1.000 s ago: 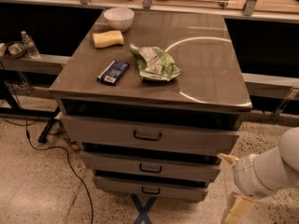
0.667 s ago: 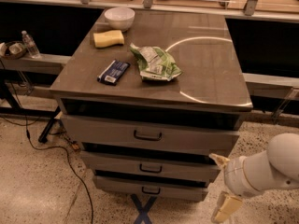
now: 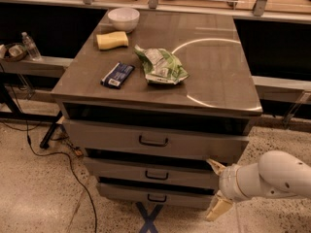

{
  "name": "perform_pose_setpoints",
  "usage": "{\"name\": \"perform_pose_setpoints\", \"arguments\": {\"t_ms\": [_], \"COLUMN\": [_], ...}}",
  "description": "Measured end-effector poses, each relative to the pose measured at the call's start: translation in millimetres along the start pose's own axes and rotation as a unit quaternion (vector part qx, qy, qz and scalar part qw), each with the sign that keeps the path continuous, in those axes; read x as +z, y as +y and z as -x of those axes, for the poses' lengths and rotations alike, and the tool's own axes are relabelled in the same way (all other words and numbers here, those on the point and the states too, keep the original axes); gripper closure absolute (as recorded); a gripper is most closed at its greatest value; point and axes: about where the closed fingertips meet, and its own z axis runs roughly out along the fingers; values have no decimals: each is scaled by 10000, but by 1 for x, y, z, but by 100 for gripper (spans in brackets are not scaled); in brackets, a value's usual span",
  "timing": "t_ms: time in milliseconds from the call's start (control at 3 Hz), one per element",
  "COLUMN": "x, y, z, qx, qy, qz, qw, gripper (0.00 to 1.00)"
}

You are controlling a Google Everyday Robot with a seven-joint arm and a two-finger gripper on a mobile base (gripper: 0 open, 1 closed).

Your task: Open middle drawer

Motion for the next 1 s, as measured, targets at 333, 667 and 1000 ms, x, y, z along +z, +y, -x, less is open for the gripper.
{"name": "perform_pose_setpoints", "arguments": {"t_ms": [333,667,1000], "x": [32,57,82], "y": [-13,-17,-20], "z": [-17,-31,-40], "qx": [139,251,365], "qy": [-150,-164,-259], "qz": [-134,-135,-142], "qw": [9997,9995,9989], "gripper": [0,0,0]}}
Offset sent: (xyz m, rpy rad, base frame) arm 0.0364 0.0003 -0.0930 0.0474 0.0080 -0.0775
